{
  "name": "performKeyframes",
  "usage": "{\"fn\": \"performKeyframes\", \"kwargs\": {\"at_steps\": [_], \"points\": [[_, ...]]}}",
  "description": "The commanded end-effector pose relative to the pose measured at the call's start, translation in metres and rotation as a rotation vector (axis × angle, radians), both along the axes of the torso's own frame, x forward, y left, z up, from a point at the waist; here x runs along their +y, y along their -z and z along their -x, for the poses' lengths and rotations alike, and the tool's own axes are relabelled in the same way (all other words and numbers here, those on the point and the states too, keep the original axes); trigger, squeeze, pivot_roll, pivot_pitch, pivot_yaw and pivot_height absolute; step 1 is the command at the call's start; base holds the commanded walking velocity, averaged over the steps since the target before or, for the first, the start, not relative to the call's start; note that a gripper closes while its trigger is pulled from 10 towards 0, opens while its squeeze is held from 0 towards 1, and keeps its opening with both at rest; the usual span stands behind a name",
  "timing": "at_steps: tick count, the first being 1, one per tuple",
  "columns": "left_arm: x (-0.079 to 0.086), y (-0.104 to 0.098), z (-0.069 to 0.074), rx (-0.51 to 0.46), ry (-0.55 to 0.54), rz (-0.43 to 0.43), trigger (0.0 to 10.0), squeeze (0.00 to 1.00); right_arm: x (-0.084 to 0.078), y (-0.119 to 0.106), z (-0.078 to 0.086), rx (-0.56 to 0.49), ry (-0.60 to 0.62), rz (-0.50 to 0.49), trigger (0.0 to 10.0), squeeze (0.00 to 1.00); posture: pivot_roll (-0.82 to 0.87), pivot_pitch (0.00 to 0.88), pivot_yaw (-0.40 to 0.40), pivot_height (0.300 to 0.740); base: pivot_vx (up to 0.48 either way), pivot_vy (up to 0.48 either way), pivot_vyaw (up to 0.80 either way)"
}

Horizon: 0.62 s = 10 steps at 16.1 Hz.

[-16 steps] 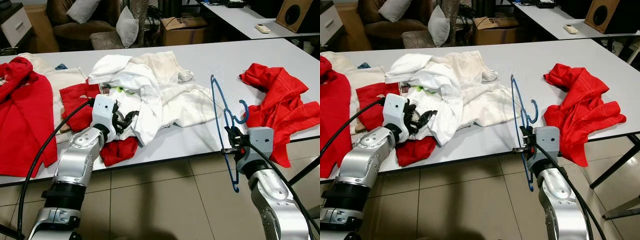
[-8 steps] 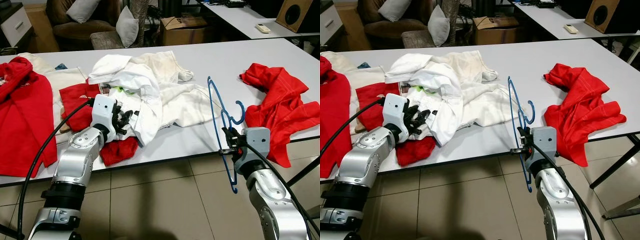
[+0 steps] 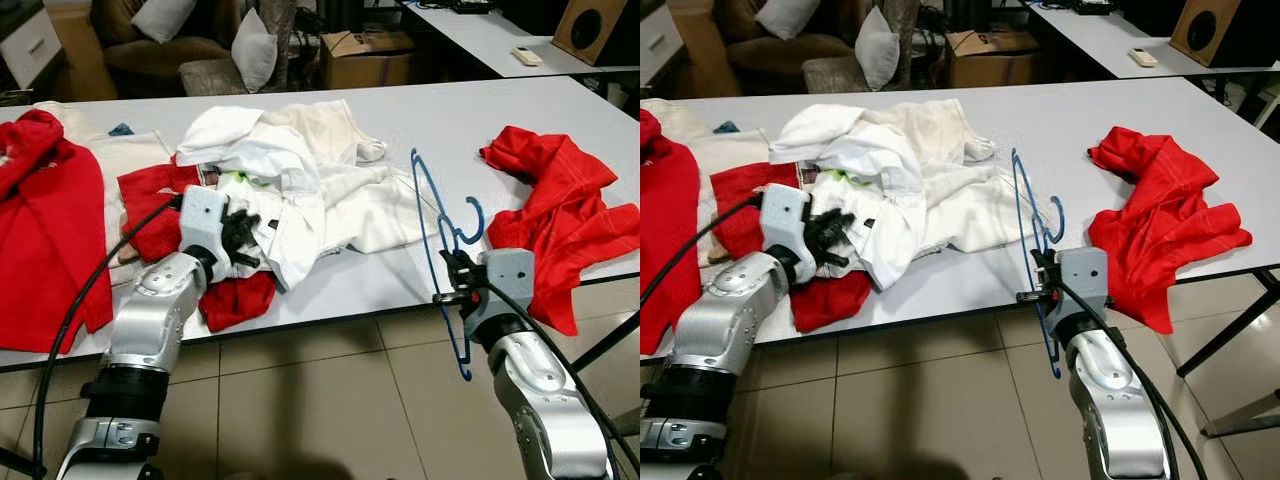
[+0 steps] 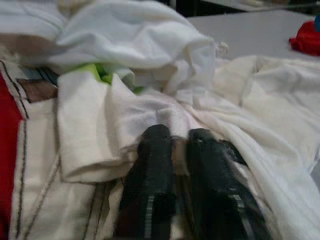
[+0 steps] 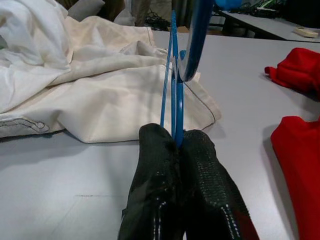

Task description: Hang hanger

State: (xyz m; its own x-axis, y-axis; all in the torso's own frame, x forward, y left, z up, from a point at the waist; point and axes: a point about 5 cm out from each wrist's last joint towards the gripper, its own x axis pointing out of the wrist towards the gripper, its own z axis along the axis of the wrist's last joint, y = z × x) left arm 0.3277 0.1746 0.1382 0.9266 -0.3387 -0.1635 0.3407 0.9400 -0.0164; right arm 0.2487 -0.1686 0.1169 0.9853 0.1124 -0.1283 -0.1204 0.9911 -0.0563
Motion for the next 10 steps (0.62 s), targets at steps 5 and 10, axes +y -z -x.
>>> {"fn": "performKeyframes", "kwargs": {"at_steps": [5, 10], "points": [[0.001, -0.062, -0.011, -0.235, 0.051, 0.304, 0.0, 0.00, 0.004, -0.004, -0.006, -0.029, -0.001, 0.000, 10.0, 0.00, -0.07, 0.000, -0.004, 0.740, 0.000, 0.000, 0.00], [0.011, -0.089, -0.032, -0.301, 0.046, 0.013, 4.3, 0.00, 0.005, -0.004, -0.008, -0.037, 0.012, -0.005, 10.0, 0.00, -0.06, 0.000, 0.004, 0.740, 0.000, 0.000, 0.00]]}}
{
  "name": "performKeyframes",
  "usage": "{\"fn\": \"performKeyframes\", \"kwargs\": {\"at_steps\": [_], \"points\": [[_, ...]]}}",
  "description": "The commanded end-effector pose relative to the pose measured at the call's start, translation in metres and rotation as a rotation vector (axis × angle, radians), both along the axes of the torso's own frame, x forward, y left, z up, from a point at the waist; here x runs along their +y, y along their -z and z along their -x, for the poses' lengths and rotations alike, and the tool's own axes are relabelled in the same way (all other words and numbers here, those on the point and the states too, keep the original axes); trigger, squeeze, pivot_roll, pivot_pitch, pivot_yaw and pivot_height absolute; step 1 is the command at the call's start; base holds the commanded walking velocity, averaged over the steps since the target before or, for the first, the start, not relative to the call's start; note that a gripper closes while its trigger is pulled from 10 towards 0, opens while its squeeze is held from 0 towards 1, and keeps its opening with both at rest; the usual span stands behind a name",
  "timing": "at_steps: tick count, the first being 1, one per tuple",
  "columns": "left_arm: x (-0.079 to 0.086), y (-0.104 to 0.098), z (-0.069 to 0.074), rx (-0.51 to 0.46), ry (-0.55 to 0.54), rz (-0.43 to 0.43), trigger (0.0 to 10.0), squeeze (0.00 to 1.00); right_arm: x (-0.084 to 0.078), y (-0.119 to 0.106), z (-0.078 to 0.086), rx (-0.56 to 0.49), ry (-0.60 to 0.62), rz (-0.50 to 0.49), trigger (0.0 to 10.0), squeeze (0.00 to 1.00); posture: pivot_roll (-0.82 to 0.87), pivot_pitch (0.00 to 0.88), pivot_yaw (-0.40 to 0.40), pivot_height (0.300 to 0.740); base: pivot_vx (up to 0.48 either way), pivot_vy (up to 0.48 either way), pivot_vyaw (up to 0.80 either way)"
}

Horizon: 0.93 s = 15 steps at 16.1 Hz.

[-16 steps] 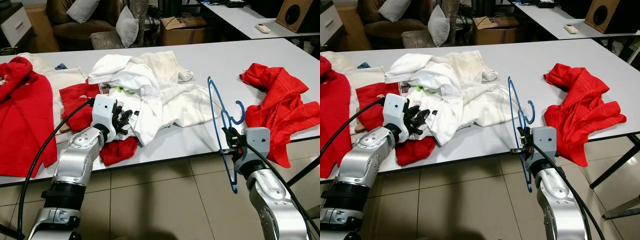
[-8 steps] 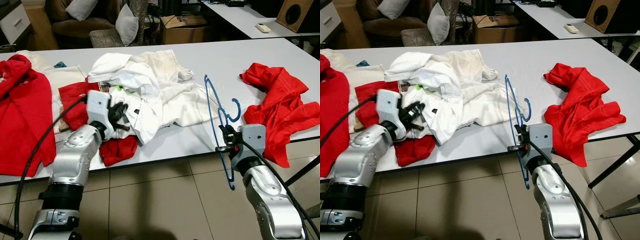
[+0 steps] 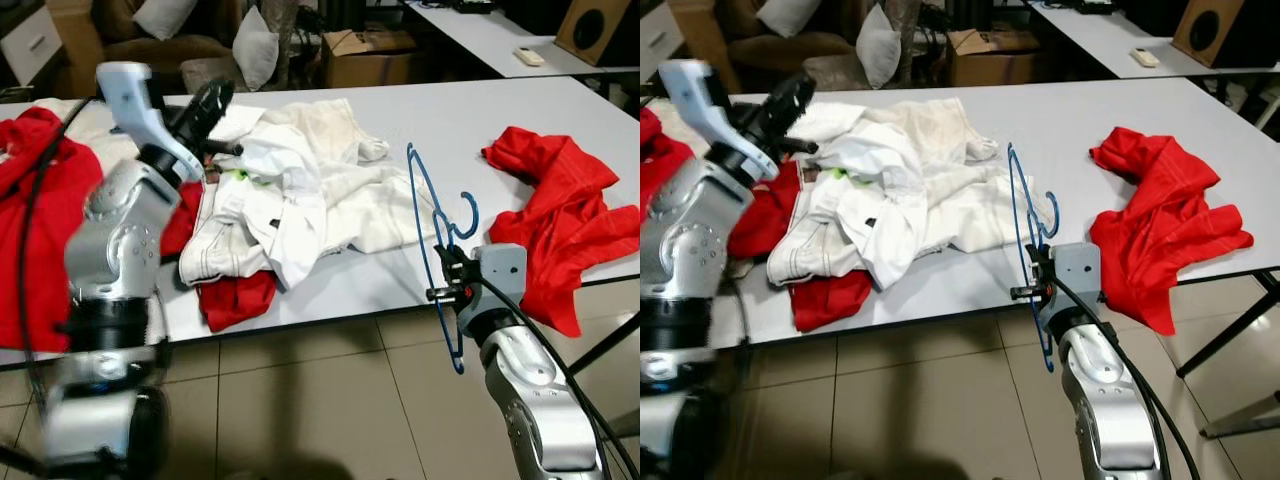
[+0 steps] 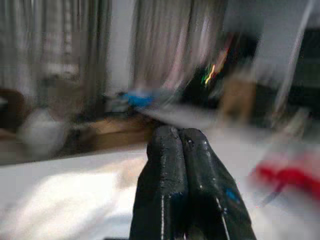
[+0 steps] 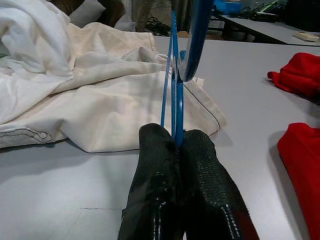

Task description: Hang hanger

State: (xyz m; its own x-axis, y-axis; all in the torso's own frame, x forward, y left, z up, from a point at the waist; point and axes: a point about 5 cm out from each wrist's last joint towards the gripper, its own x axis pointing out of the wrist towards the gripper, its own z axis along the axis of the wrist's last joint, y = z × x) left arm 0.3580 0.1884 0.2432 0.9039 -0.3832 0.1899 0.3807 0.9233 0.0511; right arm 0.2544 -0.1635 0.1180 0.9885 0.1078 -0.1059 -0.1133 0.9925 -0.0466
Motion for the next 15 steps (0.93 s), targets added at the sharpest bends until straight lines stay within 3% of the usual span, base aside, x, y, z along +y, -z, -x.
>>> {"fn": "performKeyframes", "kwargs": {"at_steps": [1, 2, 5, 7, 8, 9, 10, 12, 14, 15], "points": [[-0.003, 0.029, -0.005, 0.096, -0.026, -0.180, 10.0, 0.00, 0.001, -0.003, -0.003, -0.017, 0.004, 0.008, 10.0, 0.00, -0.07, 0.000, 0.007, 0.740, 0.000, 0.000, 0.00], [0.000, 0.039, -0.011, 0.112, -0.043, -0.222, 10.0, 1.00, 0.002, -0.004, -0.003, -0.021, 0.002, 0.010, 10.0, 0.00, -0.07, 0.000, 0.007, 0.740, 0.000, 0.000, 0.00], [0.020, 0.049, -0.023, 0.136, -0.196, -0.428, 10.0, 1.00, -0.001, -0.004, 0.000, -0.019, 0.008, 0.012, 10.0, 0.00, -0.09, 0.000, 0.009, 0.740, 0.000, 0.000, 0.00], [0.041, 0.046, -0.030, 0.150, -0.342, -0.469, 10.0, 1.00, -0.001, -0.005, 0.001, -0.019, 0.009, 0.016, 10.0, 0.00, -0.10, 0.000, 0.007, 0.740, 0.000, 0.000, 0.00], [0.050, 0.043, -0.032, 0.152, -0.399, -0.444, 10.0, 1.00, -0.001, -0.005, 0.002, -0.018, 0.008, 0.017, 10.0, 0.00, -0.10, 0.000, 0.003, 0.740, 0.000, 0.000, 0.00], [0.062, 0.039, -0.035, 0.174, -0.463, -0.332, 10.0, 1.00, 0.000, -0.006, 0.004, -0.014, 0.003, 0.022, 10.0, 0.00, -0.12, 0.011, -0.005, 0.740, 0.000, 0.000, 0.00], [0.066, 0.039, -0.036, 0.212, -0.459, -0.137, 10.0, 1.00, 0.000, -0.007, 0.006, -0.010, -0.001, 0.023, 10.0, 0.00, -0.12, 0.021, -0.009, 0.740, 0.000, 0.000, 0.00], [0.069, 0.049, -0.037, 0.295, -0.455, 0.041, 10.0, 1.00, 0.000, -0.008, 0.010, -0.002, -0.007, 0.027, 10.0, 0.00, -0.14, 0.043, -0.016, 0.740, 0.000, 0.000, 0.00], [0.072, 0.048, -0.038, 0.303, -0.481, 0.223, 10.0, 1.00, -0.003, -0.010, 0.015, 0.002, -0.004, 0.034, 10.0, 0.00, -0.17, 0.075, -0.027, 0.740, 0.000, 0.000, 0.00], [0.072, 0.048, -0.039, 0.304, -0.482, 0.257, 10.0, 1.00, -0.004, -0.011, 0.016, 0.004, -0.002, 0.036, 10.0, 0.00, -0.17, 0.079, -0.029, 0.740, 0.000, 0.000, 0.00]]}}
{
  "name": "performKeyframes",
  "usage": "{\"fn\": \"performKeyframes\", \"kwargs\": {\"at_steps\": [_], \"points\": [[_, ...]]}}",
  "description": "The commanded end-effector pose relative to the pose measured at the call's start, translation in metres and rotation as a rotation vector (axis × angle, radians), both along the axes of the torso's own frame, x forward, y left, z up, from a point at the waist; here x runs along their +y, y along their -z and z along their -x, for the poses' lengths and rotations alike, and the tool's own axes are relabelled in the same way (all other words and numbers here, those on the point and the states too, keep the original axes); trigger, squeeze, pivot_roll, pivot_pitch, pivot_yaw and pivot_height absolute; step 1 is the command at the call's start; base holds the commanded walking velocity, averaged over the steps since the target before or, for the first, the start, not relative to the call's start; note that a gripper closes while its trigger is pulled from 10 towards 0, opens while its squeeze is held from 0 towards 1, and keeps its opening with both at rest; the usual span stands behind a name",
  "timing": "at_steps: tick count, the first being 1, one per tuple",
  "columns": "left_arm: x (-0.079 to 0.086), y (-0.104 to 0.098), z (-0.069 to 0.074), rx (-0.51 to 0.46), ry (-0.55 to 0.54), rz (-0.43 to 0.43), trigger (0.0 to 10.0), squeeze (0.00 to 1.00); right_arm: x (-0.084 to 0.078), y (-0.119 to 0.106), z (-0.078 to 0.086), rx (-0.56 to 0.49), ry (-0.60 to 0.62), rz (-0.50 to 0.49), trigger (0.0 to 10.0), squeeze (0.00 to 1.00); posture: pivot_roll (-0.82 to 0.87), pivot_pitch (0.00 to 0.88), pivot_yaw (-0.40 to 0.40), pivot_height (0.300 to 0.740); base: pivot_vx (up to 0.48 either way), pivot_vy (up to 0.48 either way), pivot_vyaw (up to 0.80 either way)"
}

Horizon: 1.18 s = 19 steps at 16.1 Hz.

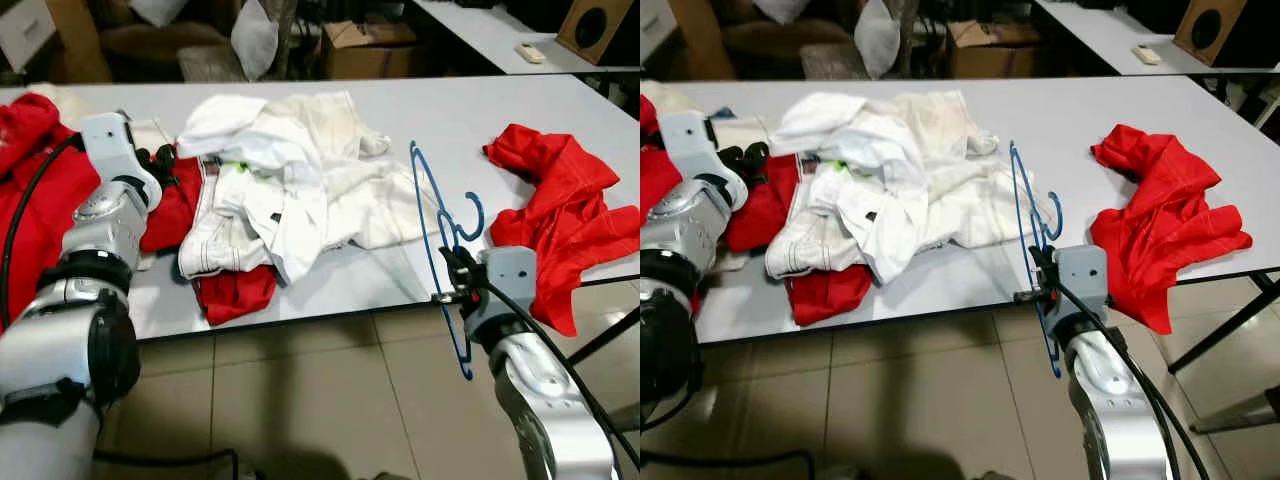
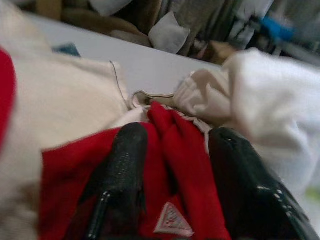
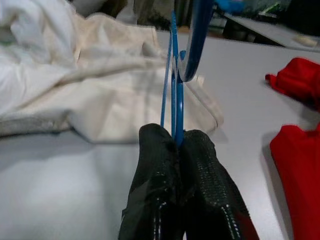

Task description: Hang hanger

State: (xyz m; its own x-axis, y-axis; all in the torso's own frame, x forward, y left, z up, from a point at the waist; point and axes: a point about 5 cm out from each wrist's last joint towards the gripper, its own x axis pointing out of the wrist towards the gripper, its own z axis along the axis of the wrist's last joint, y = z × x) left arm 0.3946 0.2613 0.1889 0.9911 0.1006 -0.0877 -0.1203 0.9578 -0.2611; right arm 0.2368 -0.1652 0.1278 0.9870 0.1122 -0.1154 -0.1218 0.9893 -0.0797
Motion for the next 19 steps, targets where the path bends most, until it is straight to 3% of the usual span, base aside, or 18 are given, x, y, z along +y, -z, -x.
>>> {"fn": "performKeyframes", "kwargs": {"at_steps": [1, 2, 3, 5, 7, 11, 14, 15, 19], "points": [[-0.005, -0.006, -0.003, -0.045, 0.016, 0.089, 10.0, 0.86, -0.004, -0.004, 0.005, 0.006, 0.004, 0.006, 10.0, 0.00, -0.19, 0.107, -0.035, 0.740, 0.000, 0.000, 0.00], [-0.006, -0.006, -0.004, -0.055, 0.018, 0.120, 10.0, 0.07, -0.004, -0.005, 0.008, 0.010, 0.001, 0.007, 10.0, 0.00, -0.21, 0.117, -0.034, 0.740, 0.000, 0.000, 0.00], [-0.006, -0.006, -0.004, -0.054, 0.020, 0.123, 10.0, 0.00, -0.005, -0.005, 0.010, 0.011, 0.002, 0.009, 10.0, 0.00, -0.22, 0.127, -0.032, 0.740, 0.000, 0.000, 0.00], [-0.009, -0.005, -0.004, -0.067, 0.041, 0.171, 10.0, 0.00, -0.007, -0.007, 0.017, 0.020, 0.014, 0.010, 10.0, 0.00, -0.24, 0.143, -0.027, 0.740, 0.000, 0.000, 0.00], [-0.010, -0.006, -0.004, -0.112, 0.040, 0.276, 10.0, 0.00, -0.008, -0.007, 0.022, 0.031, 0.024, 0.015, 10.0, 0.00, -0.25, 0.152, -0.018, 0.740, 0.000, 0.000, 0.00], [-0.007, -0.017, -0.003, -0.337, 0.063, 0.692, 10.0, 0.00, -0.007, -0.007, 0.026, 0.049, 0.042, 0.005, 10.0, 0.00, -0.23, 0.155, -0.014, 0.740, 0.000, 0.000, 0.00], [-0.007, -0.007, 0.001, -0.359, 0.089, 0.783, 10.0, 0.00, -0.004, -0.007, 0.020, 0.048, 0.030, -0.001, 10.0, 0.00, -0.22, 0.147, -0.020, 0.740, 0.000, 0.000, 0.00], [-0.007, -0.002, 0.004, -0.391, 0.129, 0.821, 10.0, 1.00, -0.002, -0.008, 0.017, 0.044, 0.024, -0.004, 10.0, 0.00, -0.21, 0.141, -0.025, 0.740, 0.000, 0.000, 0.00], [-0.002, -0.003, 0.009, -0.503, 0.169, 0.962, 10.0, 1.00, -0.002, -0.009, 0.014, 0.038, 0.013, -0.002, 10.0, 0.00, -0.21, 0.130, -0.030, 0.740, 0.000, 0.000, 0.00]]}}
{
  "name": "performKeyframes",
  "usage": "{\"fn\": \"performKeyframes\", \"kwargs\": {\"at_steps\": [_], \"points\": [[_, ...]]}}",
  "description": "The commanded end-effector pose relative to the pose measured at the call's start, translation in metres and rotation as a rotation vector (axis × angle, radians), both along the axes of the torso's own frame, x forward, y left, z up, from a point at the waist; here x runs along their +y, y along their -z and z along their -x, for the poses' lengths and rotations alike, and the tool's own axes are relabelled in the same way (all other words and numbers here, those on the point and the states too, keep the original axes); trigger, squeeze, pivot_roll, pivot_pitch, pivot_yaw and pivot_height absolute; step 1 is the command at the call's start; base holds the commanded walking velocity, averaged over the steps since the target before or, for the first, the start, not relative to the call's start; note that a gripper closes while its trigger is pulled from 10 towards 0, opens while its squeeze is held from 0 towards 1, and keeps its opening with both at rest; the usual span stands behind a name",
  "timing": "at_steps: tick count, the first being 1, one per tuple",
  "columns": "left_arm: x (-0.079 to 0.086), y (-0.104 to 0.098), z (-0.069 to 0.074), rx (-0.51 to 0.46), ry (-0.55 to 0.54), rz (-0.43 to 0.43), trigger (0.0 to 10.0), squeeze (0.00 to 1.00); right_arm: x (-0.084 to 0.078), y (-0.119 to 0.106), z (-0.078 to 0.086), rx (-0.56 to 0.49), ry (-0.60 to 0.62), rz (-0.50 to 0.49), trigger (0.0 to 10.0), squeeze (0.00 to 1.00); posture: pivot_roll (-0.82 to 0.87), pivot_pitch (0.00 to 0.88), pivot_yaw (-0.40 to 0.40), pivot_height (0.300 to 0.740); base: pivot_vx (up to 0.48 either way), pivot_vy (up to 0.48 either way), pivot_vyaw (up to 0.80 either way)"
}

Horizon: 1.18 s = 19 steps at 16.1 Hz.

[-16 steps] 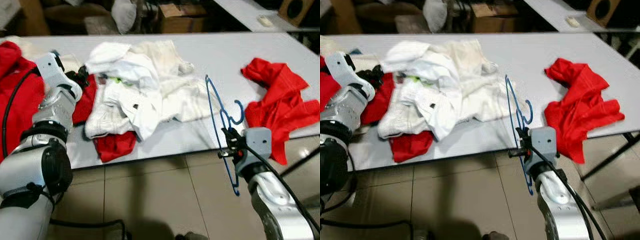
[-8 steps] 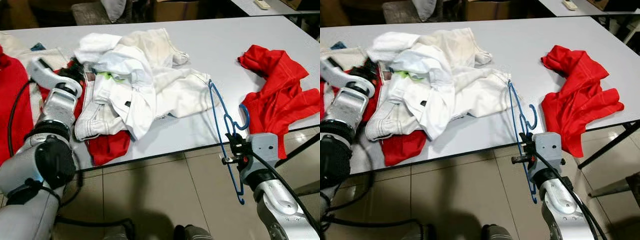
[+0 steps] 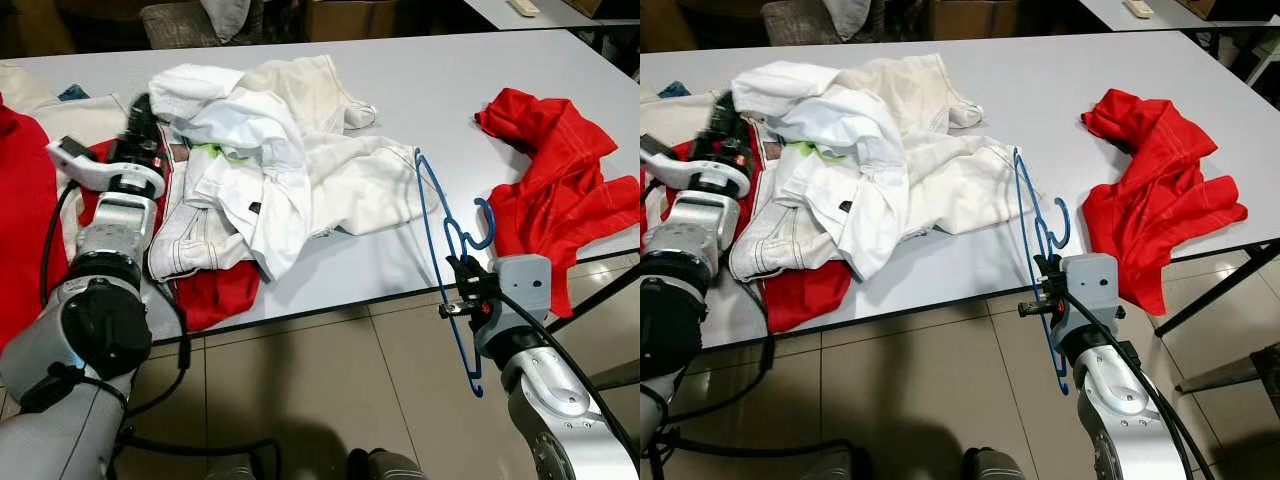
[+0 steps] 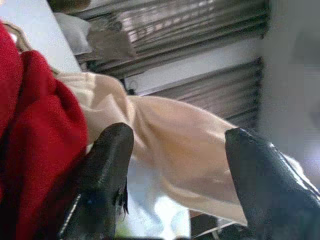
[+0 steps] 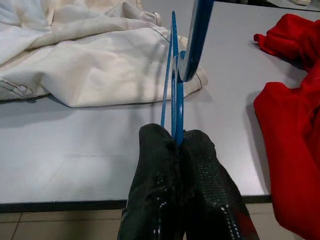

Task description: Hang hanger

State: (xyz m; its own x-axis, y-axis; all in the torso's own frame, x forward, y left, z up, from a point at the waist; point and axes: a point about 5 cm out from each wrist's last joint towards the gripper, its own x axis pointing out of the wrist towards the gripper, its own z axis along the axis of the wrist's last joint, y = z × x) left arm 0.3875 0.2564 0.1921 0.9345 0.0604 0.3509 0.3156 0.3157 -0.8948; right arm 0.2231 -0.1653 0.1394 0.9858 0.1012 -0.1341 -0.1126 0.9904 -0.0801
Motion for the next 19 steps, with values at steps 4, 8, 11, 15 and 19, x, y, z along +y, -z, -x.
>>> {"fn": "performKeyframes", "kwargs": {"at_steps": [4, 8, 11, 15, 19], "points": [[-0.021, 0.017, 0.002, 0.040, 0.118, -0.192, 10.0, 0.00, -0.003, 0.000, -0.006, 0.006, 0.000, 0.002, 10.0, 0.00, -0.21, 0.107, -0.032, 0.740, 0.000, 0.000, 0.00], [-0.021, 0.006, 0.002, -0.080, 0.121, -0.111, 10.0, 0.00, -0.002, 0.000, -0.009, 0.000, -0.006, 0.001, 10.0, 0.00, -0.20, 0.097, -0.025, 0.740, 0.000, 0.000, 0.00], [-0.025, 0.009, 0.002, -0.072, 0.132, -0.129, 10.0, 0.00, -0.001, 0.001, -0.011, -0.004, -0.005, -0.004, 10.0, 0.00, -0.20, 0.091, -0.020, 0.740, 0.000, 0.000, 0.00], [-0.029, 0.014, 0.001, -0.046, 0.137, -0.110, 3.6, 0.00, 0.000, 0.002, -0.010, -0.005, -0.008, -0.003, 10.0, 0.00, -0.20, 0.090, -0.018, 0.740, 0.000, 0.000, 0.00], [-0.037, 0.014, 0.001, -0.074, 0.163, -0.093, 0.0, 0.00, -0.001, 0.002, -0.010, -0.004, -0.006, -0.002, 10.0, 0.00, -0.20, 0.090, -0.016, 0.740, 0.000, 0.000, 0.00]]}}
